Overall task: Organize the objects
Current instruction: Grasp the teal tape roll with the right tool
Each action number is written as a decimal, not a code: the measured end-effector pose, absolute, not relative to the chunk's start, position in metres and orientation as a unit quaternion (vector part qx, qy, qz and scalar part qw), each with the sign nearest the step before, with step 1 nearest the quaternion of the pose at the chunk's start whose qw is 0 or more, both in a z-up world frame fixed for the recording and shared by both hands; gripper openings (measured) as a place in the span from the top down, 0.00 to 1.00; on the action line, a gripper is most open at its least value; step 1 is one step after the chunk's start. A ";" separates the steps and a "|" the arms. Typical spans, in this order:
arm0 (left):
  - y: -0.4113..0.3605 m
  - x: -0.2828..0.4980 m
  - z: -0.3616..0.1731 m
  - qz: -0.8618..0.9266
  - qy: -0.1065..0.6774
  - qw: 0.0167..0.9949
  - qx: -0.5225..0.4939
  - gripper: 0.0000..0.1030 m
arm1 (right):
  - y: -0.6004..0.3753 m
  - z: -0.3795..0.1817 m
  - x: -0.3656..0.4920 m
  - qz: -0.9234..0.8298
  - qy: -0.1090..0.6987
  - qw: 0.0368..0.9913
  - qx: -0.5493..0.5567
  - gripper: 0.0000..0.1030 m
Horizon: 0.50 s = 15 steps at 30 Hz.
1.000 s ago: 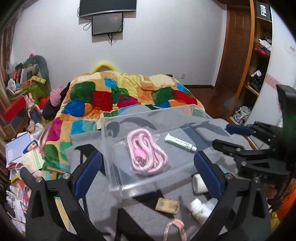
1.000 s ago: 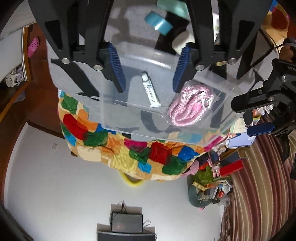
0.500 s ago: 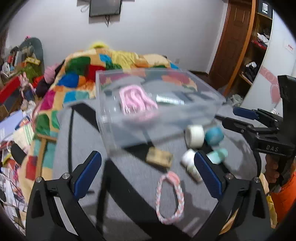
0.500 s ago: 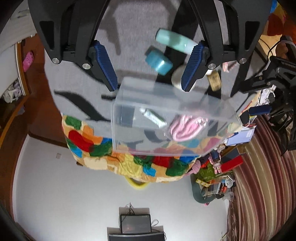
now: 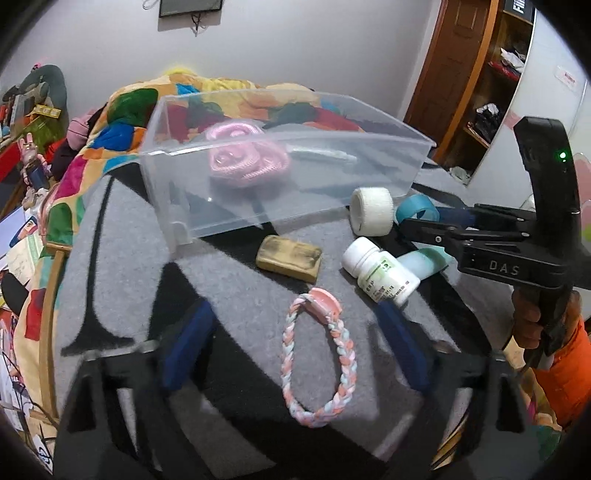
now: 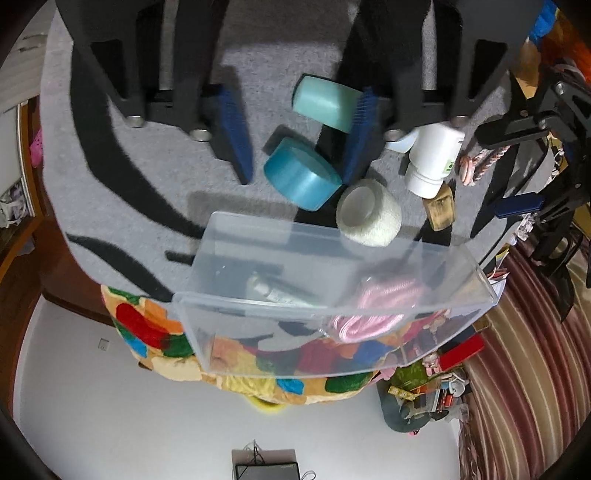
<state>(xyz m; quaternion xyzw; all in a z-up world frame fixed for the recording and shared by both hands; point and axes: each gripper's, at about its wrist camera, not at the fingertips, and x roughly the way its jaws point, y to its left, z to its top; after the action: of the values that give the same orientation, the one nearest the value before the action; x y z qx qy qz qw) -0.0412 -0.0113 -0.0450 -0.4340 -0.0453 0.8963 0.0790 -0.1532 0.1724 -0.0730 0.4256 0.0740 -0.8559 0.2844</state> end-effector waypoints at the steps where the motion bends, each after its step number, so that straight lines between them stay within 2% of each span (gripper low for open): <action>1: -0.009 -0.042 -0.047 0.895 -0.043 0.081 -0.436 0.32 | 0.172 -0.073 -0.153 -0.856 0.073 0.285 0.426 0.64; 4: -0.006 -0.041 -0.047 0.900 -0.029 0.077 -0.428 0.49 | 0.174 -0.072 -0.148 -0.859 0.074 0.286 0.418 0.64; 6: -0.004 -0.039 -0.047 0.902 -0.025 0.077 -0.424 0.65 | 0.175 -0.069 -0.144 -0.862 0.075 0.286 0.411 0.64; 8: -0.005 -0.038 -0.047 0.902 -0.025 0.082 -0.423 0.75 | 0.177 -0.066 -0.140 -0.865 0.076 0.286 0.406 0.64; 12: -0.004 -0.033 -0.046 0.904 -0.020 0.079 -0.419 0.85 | 0.180 -0.060 -0.135 -0.867 0.069 0.288 0.400 0.64; 15: -0.007 -0.029 -0.041 0.908 -0.027 0.076 -0.412 0.85 | 0.183 -0.053 -0.131 -0.872 0.065 0.288 0.391 0.64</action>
<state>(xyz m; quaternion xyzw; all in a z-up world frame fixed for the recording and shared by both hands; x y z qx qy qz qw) -0.0285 -0.0068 -0.0406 -0.4119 -0.0273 0.9076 0.0765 -0.1314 0.1833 -0.0526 0.3913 0.0650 -0.8715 0.2883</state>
